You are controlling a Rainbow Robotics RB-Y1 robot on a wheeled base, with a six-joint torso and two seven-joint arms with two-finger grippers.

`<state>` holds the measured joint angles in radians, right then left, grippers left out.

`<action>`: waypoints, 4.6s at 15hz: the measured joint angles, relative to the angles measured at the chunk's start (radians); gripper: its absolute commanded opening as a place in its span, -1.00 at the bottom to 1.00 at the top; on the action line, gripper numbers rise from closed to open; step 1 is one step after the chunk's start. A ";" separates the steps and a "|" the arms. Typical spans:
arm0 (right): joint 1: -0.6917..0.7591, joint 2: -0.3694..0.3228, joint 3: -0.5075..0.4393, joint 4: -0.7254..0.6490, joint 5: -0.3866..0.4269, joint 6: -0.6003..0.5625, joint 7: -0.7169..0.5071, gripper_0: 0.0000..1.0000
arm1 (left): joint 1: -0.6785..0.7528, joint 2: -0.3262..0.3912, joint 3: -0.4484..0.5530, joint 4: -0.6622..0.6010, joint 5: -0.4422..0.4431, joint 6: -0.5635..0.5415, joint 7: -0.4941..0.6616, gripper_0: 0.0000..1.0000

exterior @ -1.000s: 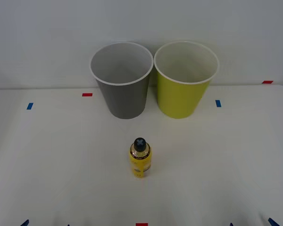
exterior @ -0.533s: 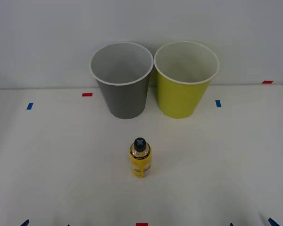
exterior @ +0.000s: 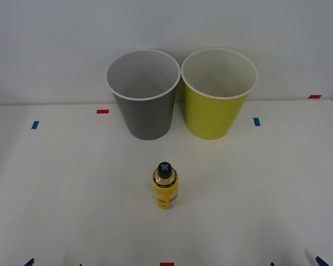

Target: Put cans in the gray bin and PET bottles in the light green bin.

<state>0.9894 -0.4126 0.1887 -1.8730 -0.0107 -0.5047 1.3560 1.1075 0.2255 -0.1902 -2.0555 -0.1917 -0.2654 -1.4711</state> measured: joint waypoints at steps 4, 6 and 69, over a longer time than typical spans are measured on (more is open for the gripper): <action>0.000 0.000 0.000 0.000 0.000 0.000 0.000 1.00 | 0.000 0.000 0.000 0.000 0.000 0.000 0.000 1.00; 0.000 0.000 0.000 0.000 0.000 0.000 0.000 1.00 | 0.000 0.000 0.000 0.000 0.000 0.000 0.000 1.00; 0.000 0.000 0.000 0.000 0.000 0.000 0.000 1.00 | 0.000 0.000 0.000 0.000 0.000 0.000 0.000 1.00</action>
<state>0.9894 -0.4126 0.1887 -1.8730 -0.0107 -0.5047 1.3560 1.1075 0.2255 -0.1902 -2.0555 -0.1917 -0.2654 -1.4711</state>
